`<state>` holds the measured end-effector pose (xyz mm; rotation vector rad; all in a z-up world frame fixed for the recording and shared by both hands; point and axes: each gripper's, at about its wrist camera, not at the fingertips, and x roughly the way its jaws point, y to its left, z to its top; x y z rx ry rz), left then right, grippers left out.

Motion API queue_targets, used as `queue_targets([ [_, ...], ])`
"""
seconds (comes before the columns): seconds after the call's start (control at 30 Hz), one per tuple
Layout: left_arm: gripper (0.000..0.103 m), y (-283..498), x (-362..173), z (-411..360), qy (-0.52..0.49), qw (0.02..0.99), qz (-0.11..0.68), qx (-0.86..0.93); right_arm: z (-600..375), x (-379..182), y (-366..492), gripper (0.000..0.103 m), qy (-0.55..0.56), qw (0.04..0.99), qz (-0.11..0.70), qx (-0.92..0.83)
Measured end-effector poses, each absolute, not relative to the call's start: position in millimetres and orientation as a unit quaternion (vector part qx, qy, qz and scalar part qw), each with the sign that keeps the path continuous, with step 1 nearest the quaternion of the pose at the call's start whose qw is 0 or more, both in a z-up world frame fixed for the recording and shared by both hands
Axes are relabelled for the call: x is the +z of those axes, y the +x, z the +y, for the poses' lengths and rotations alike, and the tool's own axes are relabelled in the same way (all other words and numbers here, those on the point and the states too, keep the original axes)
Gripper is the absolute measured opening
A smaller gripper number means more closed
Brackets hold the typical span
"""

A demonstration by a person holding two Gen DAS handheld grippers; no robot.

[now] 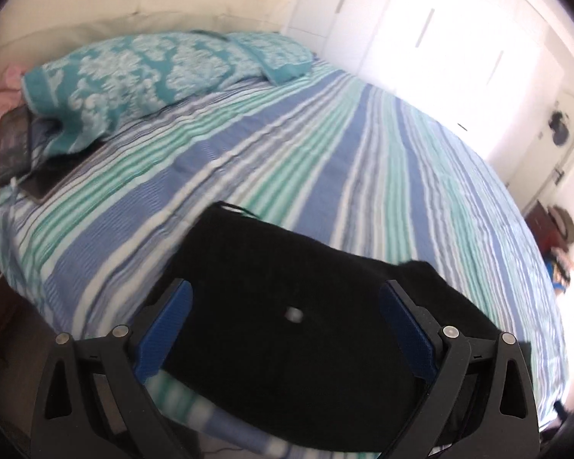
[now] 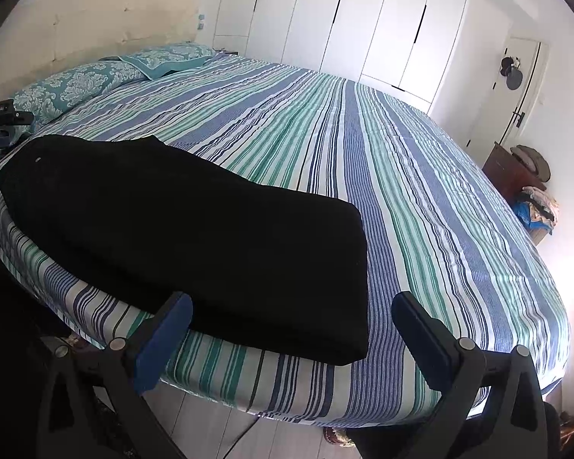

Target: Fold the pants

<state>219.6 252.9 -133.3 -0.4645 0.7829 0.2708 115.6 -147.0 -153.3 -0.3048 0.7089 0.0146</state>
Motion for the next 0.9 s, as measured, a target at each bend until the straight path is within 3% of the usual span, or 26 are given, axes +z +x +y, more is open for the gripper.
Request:
queue_targets([
  [0.13,0.098,243,-179,299,-0.239,0.848,0.459,0.114,-148,-158,121,0.103,-0.142,0.924,0.355,0.009],
  [0.2,0.099,247,-195,305,-0.211,0.842,0.477,0.137,-146,-160,122,0.103,-0.144,0.922,0.359,0.010],
  [0.3,0.103,250,-219,320,-0.257,0.824,0.491,0.115,-144,-162,122,0.103,-0.148,0.920,0.362,0.011],
  [0.67,0.099,259,-214,302,-0.287,0.817,0.500,0.004,-138,-171,131,0.103,-0.150,0.915,0.374,0.012],
  [0.7,0.096,258,-213,303,-0.302,0.814,0.496,-0.005,-137,-172,131,0.103,-0.151,0.915,0.375,0.014],
  [0.77,0.081,255,-212,307,-0.313,0.810,0.496,0.001,-137,-173,130,0.103,-0.153,0.914,0.377,0.016],
  [0.83,0.052,252,-211,311,-0.314,0.810,0.496,0.018,-136,-173,130,0.103,-0.152,0.913,0.378,0.015],
  [0.9,0.034,249,-208,313,-0.322,0.810,0.490,0.022,-136,-173,129,0.103,-0.150,0.914,0.378,0.015],
])
